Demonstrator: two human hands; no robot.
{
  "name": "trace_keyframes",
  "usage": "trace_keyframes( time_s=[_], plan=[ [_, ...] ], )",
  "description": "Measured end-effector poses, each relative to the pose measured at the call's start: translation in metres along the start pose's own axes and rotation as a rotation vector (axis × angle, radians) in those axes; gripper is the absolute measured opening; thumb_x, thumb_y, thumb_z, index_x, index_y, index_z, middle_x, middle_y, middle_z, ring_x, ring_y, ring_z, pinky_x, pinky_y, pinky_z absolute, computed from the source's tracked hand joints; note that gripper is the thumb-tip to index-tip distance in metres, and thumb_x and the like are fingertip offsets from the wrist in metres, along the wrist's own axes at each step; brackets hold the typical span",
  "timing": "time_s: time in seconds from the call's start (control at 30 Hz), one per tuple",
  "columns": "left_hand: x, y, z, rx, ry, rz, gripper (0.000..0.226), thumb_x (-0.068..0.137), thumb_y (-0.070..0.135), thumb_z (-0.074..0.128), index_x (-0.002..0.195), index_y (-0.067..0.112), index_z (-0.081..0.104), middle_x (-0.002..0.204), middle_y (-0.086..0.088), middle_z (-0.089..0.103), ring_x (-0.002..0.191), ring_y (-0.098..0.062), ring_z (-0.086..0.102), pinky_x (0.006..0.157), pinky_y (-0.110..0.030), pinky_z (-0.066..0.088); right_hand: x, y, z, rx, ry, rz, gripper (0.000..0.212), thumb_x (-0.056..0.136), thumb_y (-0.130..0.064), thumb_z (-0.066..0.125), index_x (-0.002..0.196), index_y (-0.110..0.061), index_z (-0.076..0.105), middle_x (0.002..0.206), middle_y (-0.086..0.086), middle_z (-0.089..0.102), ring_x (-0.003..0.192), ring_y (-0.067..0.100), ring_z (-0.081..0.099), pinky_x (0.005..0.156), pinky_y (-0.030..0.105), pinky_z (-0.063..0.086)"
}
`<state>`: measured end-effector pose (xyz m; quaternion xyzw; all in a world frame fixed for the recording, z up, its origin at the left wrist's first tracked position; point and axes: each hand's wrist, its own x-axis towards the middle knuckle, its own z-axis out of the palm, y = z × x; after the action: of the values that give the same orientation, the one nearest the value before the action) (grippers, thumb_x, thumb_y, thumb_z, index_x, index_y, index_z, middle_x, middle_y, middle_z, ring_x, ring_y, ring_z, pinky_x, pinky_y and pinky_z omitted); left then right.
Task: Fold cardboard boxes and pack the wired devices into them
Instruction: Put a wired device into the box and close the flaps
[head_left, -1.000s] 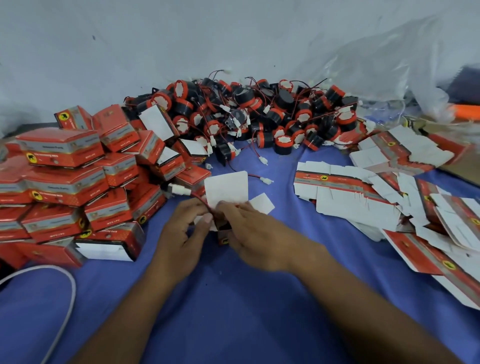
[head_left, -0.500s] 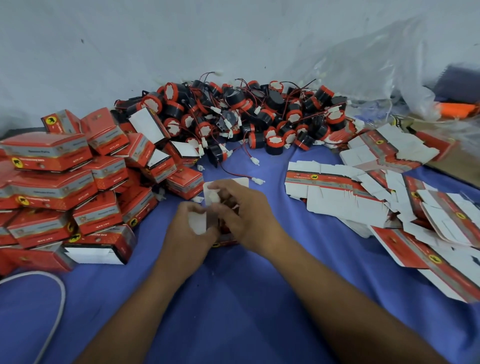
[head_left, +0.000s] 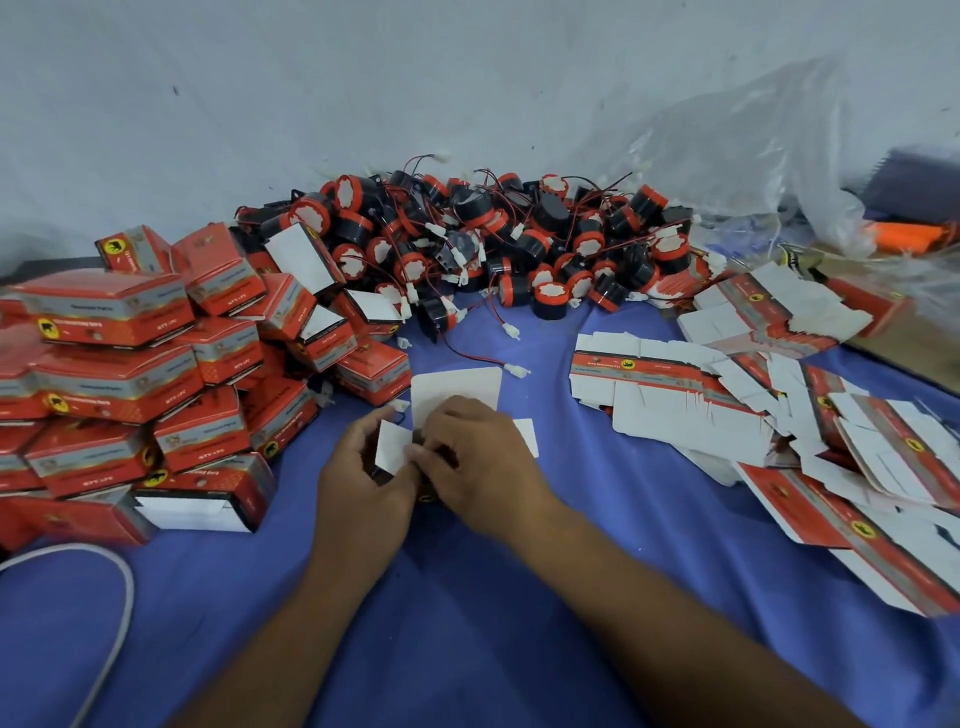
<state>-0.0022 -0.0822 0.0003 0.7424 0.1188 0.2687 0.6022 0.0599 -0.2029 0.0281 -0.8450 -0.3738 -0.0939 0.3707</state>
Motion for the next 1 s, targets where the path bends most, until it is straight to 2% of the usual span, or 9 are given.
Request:
trace_keyframes(
  time_s=[0.17, 0.27, 0.33, 0.43, 0.57, 0.7, 0.77, 0.9, 1.0],
  plan=[
    [-0.005, 0.006, -0.007, 0.156, -0.116, 0.189, 0.046, 0.087, 0.002, 0.054, 0.132, 0.008, 0.06, 0.125, 0.002, 0.063, 0.11, -0.006, 0.062, 0.091, -0.019, 0.052, -0.005, 0.006, -0.003, -0.11, -0.093, -0.136, 0.03, 0.101, -0.024, 0.058, 0.088, -0.004, 0.077, 0.1, 0.01, 0.065, 0.104, 0.029, 0.051, 0.097, 0.04, 0.039],
    [-0.007, 0.007, -0.009, 0.269, -0.22, 0.304, 0.052, 0.08, 0.007, 0.048, 0.131, 0.005, 0.062, 0.134, -0.001, 0.056, 0.121, -0.01, 0.054, 0.097, -0.018, 0.047, -0.008, 0.008, -0.007, -0.16, -0.11, -0.193, 0.025, 0.099, -0.02, 0.059, 0.093, -0.004, 0.078, 0.099, 0.014, 0.064, 0.104, 0.033, 0.051, 0.098, 0.043, 0.039],
    [-0.006, 0.006, -0.009, 0.31, -0.253, 0.32, 0.05, 0.081, 0.013, 0.05, 0.129, 0.011, 0.064, 0.132, 0.002, 0.055, 0.122, -0.008, 0.048, 0.098, -0.019, 0.044, -0.011, 0.01, -0.014, -0.098, -0.138, -0.224, 0.021, 0.097, -0.013, 0.061, 0.089, -0.002, 0.077, 0.096, 0.015, 0.065, 0.098, 0.031, 0.053, 0.095, 0.04, 0.041],
    [-0.002, 0.002, -0.005, 0.362, -0.222, 0.335, 0.042, 0.089, 0.032, 0.051, 0.125, 0.018, 0.067, 0.129, 0.004, 0.054, 0.122, 0.001, 0.039, 0.099, -0.01, 0.034, -0.009, 0.023, -0.03, 0.083, -0.142, -0.15, 0.024, 0.096, -0.005, 0.059, 0.075, 0.003, 0.069, 0.079, 0.012, 0.065, 0.076, 0.025, 0.056, 0.074, 0.044, 0.047],
    [0.003, -0.009, 0.004, 0.464, -0.239, 0.326, 0.032, 0.091, 0.034, 0.055, 0.118, 0.024, 0.068, 0.139, 0.004, 0.044, 0.127, -0.009, 0.035, 0.104, -0.017, 0.027, -0.005, 0.034, -0.038, 0.18, 0.085, 0.008, 0.027, 0.095, -0.005, 0.057, 0.069, 0.004, 0.062, 0.071, 0.012, 0.062, 0.068, 0.025, 0.056, 0.064, 0.042, 0.047],
    [0.007, -0.009, 0.002, 0.344, -0.305, 0.293, 0.023, 0.097, 0.034, 0.055, 0.112, 0.022, 0.069, 0.136, 0.013, 0.05, 0.125, 0.0, 0.046, 0.098, -0.014, 0.04, 0.0, 0.044, -0.042, 0.056, 0.359, 0.247, 0.008, 0.093, -0.011, 0.062, 0.098, -0.012, 0.068, 0.096, -0.006, 0.057, 0.091, 0.011, 0.052, 0.077, 0.016, 0.039],
    [0.008, -0.009, 0.0, 0.324, -0.29, 0.304, 0.016, 0.096, 0.026, 0.06, 0.108, 0.019, 0.07, 0.127, 0.01, 0.055, 0.114, 0.001, 0.055, 0.09, -0.012, 0.046, 0.001, 0.05, -0.045, 0.145, 0.24, 0.424, 0.011, 0.095, -0.017, 0.059, 0.105, -0.018, 0.063, 0.091, -0.012, 0.056, 0.089, 0.012, 0.055, 0.072, 0.017, 0.038],
    [0.012, -0.008, 0.0, 0.314, -0.238, 0.238, 0.008, 0.093, 0.011, 0.066, 0.096, 0.016, 0.07, 0.114, 0.002, 0.057, 0.102, 0.003, 0.056, 0.077, -0.007, 0.045, 0.002, 0.046, -0.046, 0.872, 0.119, 0.544, 0.017, 0.102, -0.019, 0.052, 0.097, -0.011, 0.066, 0.082, 0.006, 0.066, 0.058, 0.016, 0.058, 0.056, 0.028, 0.047],
    [0.013, -0.006, 0.002, 0.292, -0.239, 0.193, 0.008, 0.093, 0.01, 0.065, 0.092, 0.017, 0.068, 0.108, 0.002, 0.055, 0.097, 0.0, 0.057, 0.073, -0.008, 0.044, 0.001, 0.046, -0.04, 0.822, 0.059, 0.456, 0.016, 0.098, -0.012, 0.062, 0.113, -0.018, 0.063, 0.107, 0.006, 0.068, 0.067, 0.014, 0.063, 0.06, 0.022, 0.05]
  ],
)
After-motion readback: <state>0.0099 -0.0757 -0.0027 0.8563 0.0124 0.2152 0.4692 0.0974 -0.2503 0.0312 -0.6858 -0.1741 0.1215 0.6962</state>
